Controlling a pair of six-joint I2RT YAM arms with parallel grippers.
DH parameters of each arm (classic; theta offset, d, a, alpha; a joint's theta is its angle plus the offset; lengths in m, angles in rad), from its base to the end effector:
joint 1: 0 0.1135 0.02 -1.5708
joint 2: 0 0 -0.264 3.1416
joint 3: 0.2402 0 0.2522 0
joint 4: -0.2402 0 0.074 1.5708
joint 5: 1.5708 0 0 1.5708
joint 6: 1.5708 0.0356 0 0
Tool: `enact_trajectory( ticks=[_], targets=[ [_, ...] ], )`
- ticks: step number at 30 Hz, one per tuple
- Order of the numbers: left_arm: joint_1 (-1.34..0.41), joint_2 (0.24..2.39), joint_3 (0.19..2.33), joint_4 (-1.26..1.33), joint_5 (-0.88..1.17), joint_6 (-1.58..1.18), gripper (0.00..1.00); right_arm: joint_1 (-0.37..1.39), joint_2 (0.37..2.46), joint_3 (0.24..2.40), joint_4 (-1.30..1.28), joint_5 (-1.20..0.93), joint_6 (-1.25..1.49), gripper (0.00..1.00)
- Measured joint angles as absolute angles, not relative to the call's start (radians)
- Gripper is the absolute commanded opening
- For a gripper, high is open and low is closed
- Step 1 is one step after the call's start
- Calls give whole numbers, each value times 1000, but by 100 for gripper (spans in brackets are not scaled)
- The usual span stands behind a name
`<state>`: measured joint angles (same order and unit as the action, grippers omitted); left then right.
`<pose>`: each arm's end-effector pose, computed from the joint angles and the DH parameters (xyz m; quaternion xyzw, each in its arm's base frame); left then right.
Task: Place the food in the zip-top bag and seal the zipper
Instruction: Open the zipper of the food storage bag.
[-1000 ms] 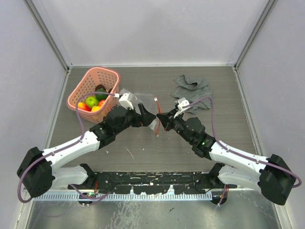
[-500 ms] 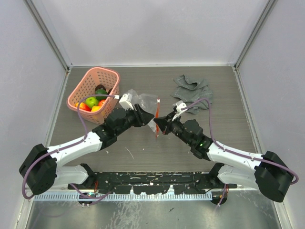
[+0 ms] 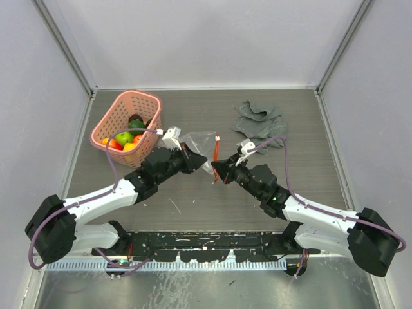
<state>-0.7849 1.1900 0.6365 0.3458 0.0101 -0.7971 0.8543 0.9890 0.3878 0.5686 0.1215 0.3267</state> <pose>0.1901 -0.1904 0.2583 -0.0015 0.7766 -0.4507 0.4402 0.1478 0.1632 0.2414 -0.1462 0.7034 0.3503 0.6009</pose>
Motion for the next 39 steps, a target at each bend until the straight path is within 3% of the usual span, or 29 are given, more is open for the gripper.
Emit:
enact_trajectory(
  ticks=[12, 24, 30, 35, 39],
  targets=[
    [-759, 1170, 636, 330, 35, -794, 0, 855, 942, 356, 537, 157, 247, 23],
    [-757, 1175, 636, 329, 86, -797, 0, 855, 976, 344, 550, 129, 219, 35],
    [-757, 1177, 636, 331, 104, -797, 0, 855, 997, 335, 604, 143, 231, 36],
    [-757, 1198, 636, 333, 133, -798, 0, 855, 1029, 309, 668, 156, 240, 31],
    [-757, 1218, 636, 333, 155, -807, 0, 855, 1056, 308, 696, 156, 243, 15]
  ],
)
